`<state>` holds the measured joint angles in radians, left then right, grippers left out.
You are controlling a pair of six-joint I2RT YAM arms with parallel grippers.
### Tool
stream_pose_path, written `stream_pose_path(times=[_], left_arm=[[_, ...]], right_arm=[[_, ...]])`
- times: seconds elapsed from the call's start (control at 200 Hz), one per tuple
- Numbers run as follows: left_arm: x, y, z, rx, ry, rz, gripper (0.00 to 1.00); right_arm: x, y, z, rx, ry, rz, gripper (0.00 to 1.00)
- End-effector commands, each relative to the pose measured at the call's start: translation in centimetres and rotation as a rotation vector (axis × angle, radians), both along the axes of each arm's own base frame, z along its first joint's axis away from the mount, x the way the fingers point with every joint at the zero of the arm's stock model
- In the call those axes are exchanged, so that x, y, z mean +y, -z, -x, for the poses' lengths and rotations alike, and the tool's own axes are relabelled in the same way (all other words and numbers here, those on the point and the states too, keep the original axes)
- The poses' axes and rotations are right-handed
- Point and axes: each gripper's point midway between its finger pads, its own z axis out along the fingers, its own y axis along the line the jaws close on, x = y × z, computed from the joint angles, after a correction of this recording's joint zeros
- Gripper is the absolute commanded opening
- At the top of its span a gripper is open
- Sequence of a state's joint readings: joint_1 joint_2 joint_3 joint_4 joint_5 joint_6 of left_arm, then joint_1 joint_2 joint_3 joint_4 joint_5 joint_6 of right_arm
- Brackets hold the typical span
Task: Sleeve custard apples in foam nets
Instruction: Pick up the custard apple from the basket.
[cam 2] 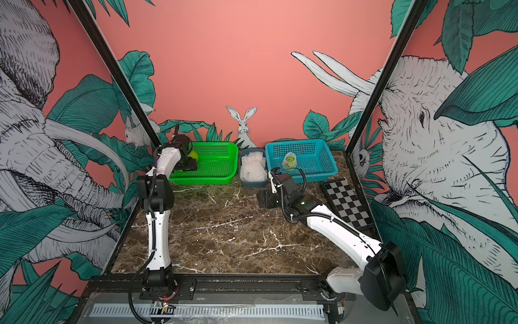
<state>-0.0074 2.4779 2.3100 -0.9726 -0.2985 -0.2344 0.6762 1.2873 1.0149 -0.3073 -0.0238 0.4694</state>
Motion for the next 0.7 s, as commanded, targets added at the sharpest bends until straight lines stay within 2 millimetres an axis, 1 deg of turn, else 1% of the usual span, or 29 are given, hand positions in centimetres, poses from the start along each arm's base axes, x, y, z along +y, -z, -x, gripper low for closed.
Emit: stream_pose_path(times=[0.0,0.1,0.245,0.35,0.475,0.52,0.545,0.695], left_arm=[[0.4,-2.4,-1.5,-0.095,0.010,-0.011,0.98],[0.4,-1.7,-2.1,-0.122,0.017,-0.016,0.99],[0.4,-0.5,-2.6,-0.116,0.024,-0.018,0.99],[0.5,0.3,-2.7,-0.104,0.023,-0.020,0.91],[0.3,-0.1,-2.8,-0.116,0.028,-0.013,0.80],[0.2,-0.4,-2.8,-0.120,0.033,-0.010,0.71],[0.3,-0.7,-2.7,-0.121,0.033,-0.009,0.68],[-0.4,-2.4,-1.8,-0.132,0.040,0.008,0.68]], right_arm=[[0.7,-0.5,-0.1,-0.011,-0.005,-0.030,0.89],[0.8,0.0,-0.1,0.001,-0.005,-0.027,0.89],[1.0,0.0,-0.4,0.000,-0.005,-0.022,0.89],[1.1,-0.1,-0.6,-0.001,-0.005,-0.018,0.89],[1.2,0.1,-0.8,0.001,-0.005,-0.015,0.89],[1.2,0.3,-0.8,0.005,-0.003,-0.012,0.89],[1.2,0.3,-0.8,0.006,-0.004,-0.012,0.89],[1.4,0.3,-0.7,0.001,-0.013,-0.019,0.89]])
